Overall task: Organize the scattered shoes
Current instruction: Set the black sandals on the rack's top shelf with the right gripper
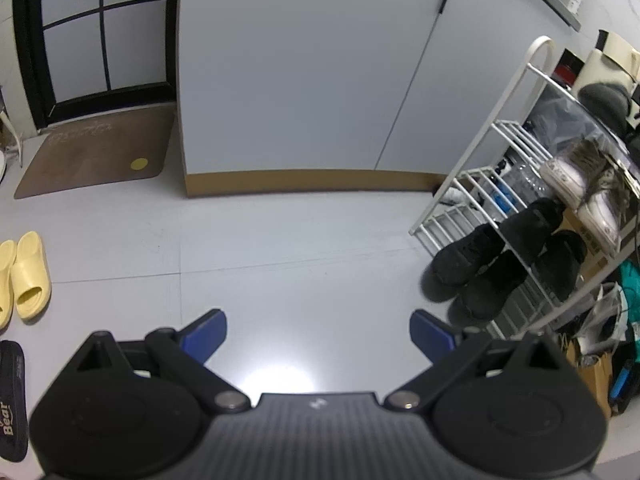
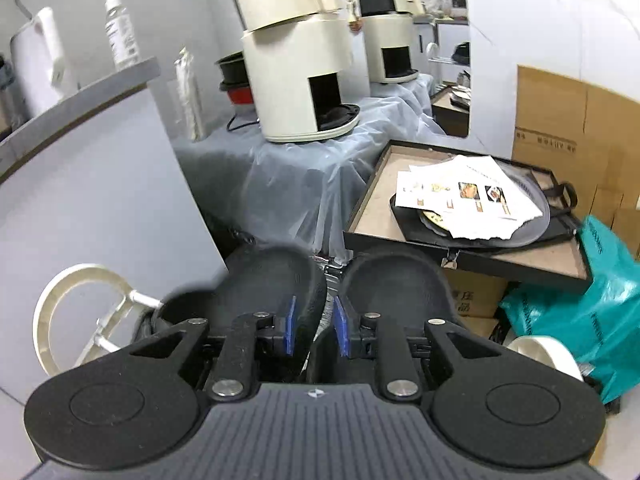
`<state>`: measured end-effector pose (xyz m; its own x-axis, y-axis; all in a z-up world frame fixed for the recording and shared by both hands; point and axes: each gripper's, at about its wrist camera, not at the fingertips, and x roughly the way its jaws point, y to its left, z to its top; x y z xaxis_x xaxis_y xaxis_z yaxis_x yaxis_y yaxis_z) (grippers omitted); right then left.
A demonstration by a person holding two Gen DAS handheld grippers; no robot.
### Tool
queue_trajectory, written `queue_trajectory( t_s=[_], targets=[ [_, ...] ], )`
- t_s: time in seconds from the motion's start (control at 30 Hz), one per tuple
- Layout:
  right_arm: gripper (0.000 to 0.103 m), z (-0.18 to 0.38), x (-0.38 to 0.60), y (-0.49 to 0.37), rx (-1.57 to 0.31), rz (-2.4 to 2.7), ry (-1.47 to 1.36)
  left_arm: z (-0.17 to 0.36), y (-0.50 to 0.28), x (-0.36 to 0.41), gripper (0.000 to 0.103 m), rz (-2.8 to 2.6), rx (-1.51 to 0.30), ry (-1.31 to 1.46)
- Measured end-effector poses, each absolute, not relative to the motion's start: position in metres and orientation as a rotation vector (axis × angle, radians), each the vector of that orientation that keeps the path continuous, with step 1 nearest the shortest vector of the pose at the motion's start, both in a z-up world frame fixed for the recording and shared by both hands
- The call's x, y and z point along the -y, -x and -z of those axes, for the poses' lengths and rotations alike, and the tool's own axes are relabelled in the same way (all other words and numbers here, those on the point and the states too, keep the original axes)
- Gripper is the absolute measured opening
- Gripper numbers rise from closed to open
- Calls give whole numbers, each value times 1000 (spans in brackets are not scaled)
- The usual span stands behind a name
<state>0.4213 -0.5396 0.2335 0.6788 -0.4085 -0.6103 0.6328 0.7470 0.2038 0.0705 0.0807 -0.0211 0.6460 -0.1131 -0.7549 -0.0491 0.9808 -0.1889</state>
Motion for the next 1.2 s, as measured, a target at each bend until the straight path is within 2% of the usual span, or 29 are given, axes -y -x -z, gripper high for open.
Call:
queue_trajectory(
  t_s=[0.03,0.07,0.2,0.27,0.77,1.0,1.2],
  targets=[
    [33,-234,540,-420,-563,602,-428,20,-70,-80,99,39,-867,199],
    [39,-236,540,-418,-562,601,-431,20,-70,-79,99,41,-865,199],
    [42,-258,530,-400,-513,589,-440,15,-71,-71,99,72,-857,201],
    [52,-274,523,-387,-494,590,-434,13,-69,-64,99,96,-853,198],
    [88,-389,484,-265,-418,577,-343,8,-53,-38,99,163,-831,139],
    [90,-424,465,-211,-431,555,-278,5,-53,-32,99,190,-829,146],
    [90,-429,444,-162,-454,501,-210,-1,-45,-21,99,224,-811,136]
  ],
)
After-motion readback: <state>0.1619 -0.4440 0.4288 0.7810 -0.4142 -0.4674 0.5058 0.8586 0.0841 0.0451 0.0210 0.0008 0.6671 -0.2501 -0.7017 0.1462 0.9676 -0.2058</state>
